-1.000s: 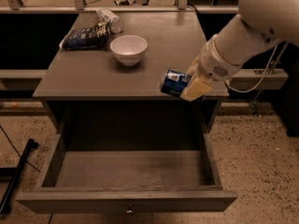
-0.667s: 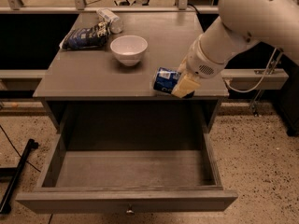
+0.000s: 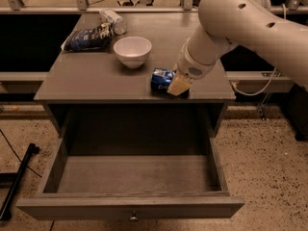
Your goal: Pick pepsi can from top drawer and place on counter
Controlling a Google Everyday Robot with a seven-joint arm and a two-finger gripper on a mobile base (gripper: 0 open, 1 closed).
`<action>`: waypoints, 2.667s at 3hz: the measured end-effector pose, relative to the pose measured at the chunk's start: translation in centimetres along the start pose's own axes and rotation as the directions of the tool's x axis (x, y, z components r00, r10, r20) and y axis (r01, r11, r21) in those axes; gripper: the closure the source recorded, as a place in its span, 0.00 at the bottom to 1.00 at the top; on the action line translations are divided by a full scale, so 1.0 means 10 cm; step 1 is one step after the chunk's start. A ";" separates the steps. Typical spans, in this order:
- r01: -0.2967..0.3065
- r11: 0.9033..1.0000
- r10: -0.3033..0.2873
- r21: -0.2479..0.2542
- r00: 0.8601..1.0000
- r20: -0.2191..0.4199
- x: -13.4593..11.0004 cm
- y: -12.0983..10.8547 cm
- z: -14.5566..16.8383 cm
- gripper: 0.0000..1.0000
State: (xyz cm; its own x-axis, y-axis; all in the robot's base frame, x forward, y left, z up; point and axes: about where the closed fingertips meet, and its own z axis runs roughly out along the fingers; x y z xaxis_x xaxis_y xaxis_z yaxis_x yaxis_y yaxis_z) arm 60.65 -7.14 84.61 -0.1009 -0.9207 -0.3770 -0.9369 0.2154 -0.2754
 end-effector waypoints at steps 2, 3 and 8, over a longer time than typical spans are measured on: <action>0.004 1.000 -0.004 -0.004 1.000 -0.001 -0.02 0.02 0.01 0.22; 0.007 1.000 -0.007 -0.006 1.000 -0.001 -0.03 0.03 0.02 0.00; -0.001 0.978 0.007 -0.207 1.000 0.029 0.26 1.48 0.00 0.19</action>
Offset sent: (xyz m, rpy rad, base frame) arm -0.0004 0.0011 -0.0004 -0.0007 0.0008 0.0021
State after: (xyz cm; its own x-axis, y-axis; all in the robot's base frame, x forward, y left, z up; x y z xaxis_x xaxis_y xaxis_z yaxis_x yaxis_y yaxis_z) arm 46.55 -6.35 79.60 -0.0980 -0.9092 -0.4047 -0.9857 0.1446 -0.0861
